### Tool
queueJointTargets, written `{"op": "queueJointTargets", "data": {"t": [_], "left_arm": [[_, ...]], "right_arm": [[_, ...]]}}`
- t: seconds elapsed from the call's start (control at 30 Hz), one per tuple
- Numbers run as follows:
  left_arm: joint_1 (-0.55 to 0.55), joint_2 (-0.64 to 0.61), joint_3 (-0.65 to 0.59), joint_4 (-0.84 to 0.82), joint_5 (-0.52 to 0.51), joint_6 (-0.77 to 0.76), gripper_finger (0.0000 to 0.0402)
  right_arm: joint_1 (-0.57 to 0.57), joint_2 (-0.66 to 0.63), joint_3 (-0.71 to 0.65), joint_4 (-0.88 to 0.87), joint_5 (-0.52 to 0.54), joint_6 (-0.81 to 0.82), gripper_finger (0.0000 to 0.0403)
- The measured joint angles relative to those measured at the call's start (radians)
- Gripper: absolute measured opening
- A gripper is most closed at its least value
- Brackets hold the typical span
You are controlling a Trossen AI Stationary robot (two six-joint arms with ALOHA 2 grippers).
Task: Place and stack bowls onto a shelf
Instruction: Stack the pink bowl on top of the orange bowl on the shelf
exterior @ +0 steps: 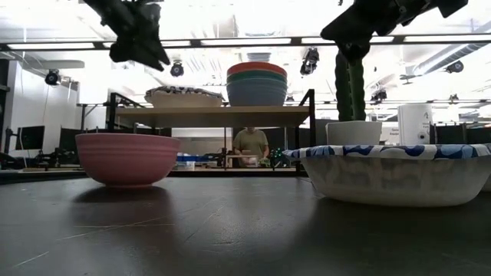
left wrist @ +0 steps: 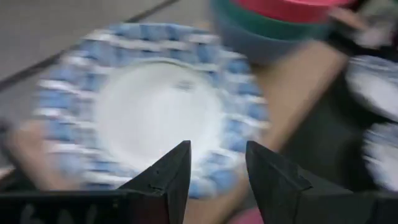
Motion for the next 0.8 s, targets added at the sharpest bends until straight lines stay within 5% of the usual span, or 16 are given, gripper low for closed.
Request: {"op": "queueJointTargets", "data": {"t": [0.17, 0.47, 0.8], "left_arm": [[-0.279, -0.021, -0.052, 0.091, -0.041, -0.083, 0.0131], [-0.756, 0.046, -0.061, 0.129, -0.413, -0.232, 0.0131], [-0.954, 0.244, -0.059, 0.259, -0.549, -0.241, 0.0131]], "right_arm": [[0.0, 0.007, 0.014, -0.066, 0.0, 0.068, 0.0009], [0.0, 0.067, 0.088, -0.274, -0.001, 0.112, 0.0009], [0.0, 0.196, 0.256, -0.514, -0.001, 0.128, 0.0009]]}}
